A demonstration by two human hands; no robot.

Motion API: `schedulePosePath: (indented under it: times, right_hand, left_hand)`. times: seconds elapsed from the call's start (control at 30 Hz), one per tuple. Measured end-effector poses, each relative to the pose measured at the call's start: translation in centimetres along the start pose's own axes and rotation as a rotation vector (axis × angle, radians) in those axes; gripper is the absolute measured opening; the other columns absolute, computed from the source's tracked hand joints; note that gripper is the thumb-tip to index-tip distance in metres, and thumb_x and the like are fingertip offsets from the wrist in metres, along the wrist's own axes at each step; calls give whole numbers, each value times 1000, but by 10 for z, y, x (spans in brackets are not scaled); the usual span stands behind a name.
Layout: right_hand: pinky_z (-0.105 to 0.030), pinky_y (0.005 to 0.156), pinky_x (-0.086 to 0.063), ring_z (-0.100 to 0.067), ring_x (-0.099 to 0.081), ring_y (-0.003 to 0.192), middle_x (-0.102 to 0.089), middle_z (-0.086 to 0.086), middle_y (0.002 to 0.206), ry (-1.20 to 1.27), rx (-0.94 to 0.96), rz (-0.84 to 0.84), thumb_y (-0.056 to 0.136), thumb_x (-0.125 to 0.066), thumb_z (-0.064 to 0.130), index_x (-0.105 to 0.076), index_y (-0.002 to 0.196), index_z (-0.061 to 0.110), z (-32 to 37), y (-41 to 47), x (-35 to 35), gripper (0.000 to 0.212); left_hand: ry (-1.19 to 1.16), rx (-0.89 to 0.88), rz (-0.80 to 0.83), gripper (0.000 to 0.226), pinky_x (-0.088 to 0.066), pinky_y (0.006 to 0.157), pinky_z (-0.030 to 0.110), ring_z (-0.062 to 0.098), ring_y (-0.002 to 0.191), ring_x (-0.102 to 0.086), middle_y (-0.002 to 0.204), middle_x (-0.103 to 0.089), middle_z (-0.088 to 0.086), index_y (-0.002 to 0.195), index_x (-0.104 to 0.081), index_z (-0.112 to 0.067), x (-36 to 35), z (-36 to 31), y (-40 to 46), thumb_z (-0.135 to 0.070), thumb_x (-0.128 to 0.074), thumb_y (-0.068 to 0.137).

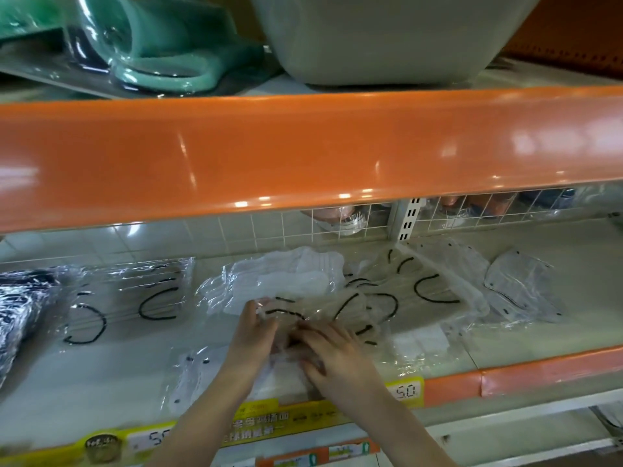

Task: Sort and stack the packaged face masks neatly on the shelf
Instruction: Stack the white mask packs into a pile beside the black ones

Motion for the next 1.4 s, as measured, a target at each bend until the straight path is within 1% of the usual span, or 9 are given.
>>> schedulePosePath:
  times: [0.23, 0.33, 0.43, 0.63, 0.8, 1.0, 1.1, 1.27, 1.4]
  right_hand:
    - [-27, 82, -50, -14, -60, 98, -66, 10, 107, -40, 56, 18, 74, -46, 32, -69, 101, 27, 33, 25, -16, 36]
    - [-31, 82, -52, -18, -63, 96, -65, 6, 106, -117, 23, 29, 73, -56, 30, -67, 104, 25, 31, 34, -23, 33]
    - [-33, 76, -54, -21, -65, 89, -65, 2, 101, -165, -44, 53, 59, -82, 20, -62, 104, 22, 23, 36, -32, 50]
    - [-27, 70, -52, -15, -65, 80, -66, 8, 89, -203, -90, -43, 69, -70, 15, -71, 86, 25, 17, 38, -30, 19]
    - [-28, 67, -49, -18, -63, 80, -66, 6, 83, -177, -115, -160, 82, -49, 18, -71, 85, 22, 24, 45, -19, 23]
    - [-31, 63, -50, -21, -60, 77, -63, 3, 85, -172, -103, -201, 75, -67, 12, -71, 90, 20, 46, 57, -21, 17]
    - [-34, 58, -52, -23, -60, 74, -61, 1, 83, -146, -89, -188, 72, -70, 6, -71, 88, 18, 59, 63, -30, 20]
    - [-33, 61, -51, -23, -59, 76, -60, 0, 85, -140, -34, -184, 71, -70, 2, -68, 85, 16, 88, 78, -41, 20]
    - [-32, 58, -49, -21, -57, 73, -59, 2, 83, -129, -5, -193, 69, -65, 5, -67, 83, 18, 113, 95, -51, 20]
  left_hand:
    - [296, 20, -116, 45, -42, 95, 42, 33, 106, -56, 125, -56, 19, 127, -49, -9, 59, 7, 21, 7, -42, 86]
    - [404, 7, -102, 47, -42, 86, 40, 37, 108, -55, 125, -55, 24, 134, -43, -11, 74, 7, 27, 3, -41, 89]
    - [527, -43, -63, 44, -39, 64, 32, 24, 76, -54, 103, -56, 15, 134, -38, -14, 82, 8, 30, -4, -41, 92]
    - [895, -360, -152, 45, -35, 99, 43, 36, 125, -40, 137, -47, 14, 135, -46, -7, 88, -8, 29, -15, -58, 92]
    - [1074, -758, -213, 78, -46, 88, 59, 46, 120, -50, 125, -58, 20, 128, -46, -6, 80, -23, 16, -16, -87, 62]
    - [1024, -1096, -369, 58, -36, 104, 52, 39, 136, -34, 143, -43, 24, 140, -37, -9, 98, -37, -1, -6, -61, 87]
    - [984, -1147, -320, 50, -47, 96, 53, 38, 129, -45, 135, -52, 21, 130, -46, -9, 119, -37, 5, 6, -59, 84]
    - [1058, -1176, -96, 27, -57, 74, 35, 21, 91, -66, 102, -69, 1, 101, -65, -15, 138, -28, 8, -35, -50, 89]
    - [1090, -1089, -208, 28, -54, 64, 32, 22, 79, -69, 93, -71, 0, 90, -74, -14, 165, -19, 12, -26, -49, 85]
Point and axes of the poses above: each hand's wrist, its own y-axis towards the middle knuckle, its own x-axis out of the back of the hand, z = x × y, the point moved 7 cm from there along y, towards the middle knuckle
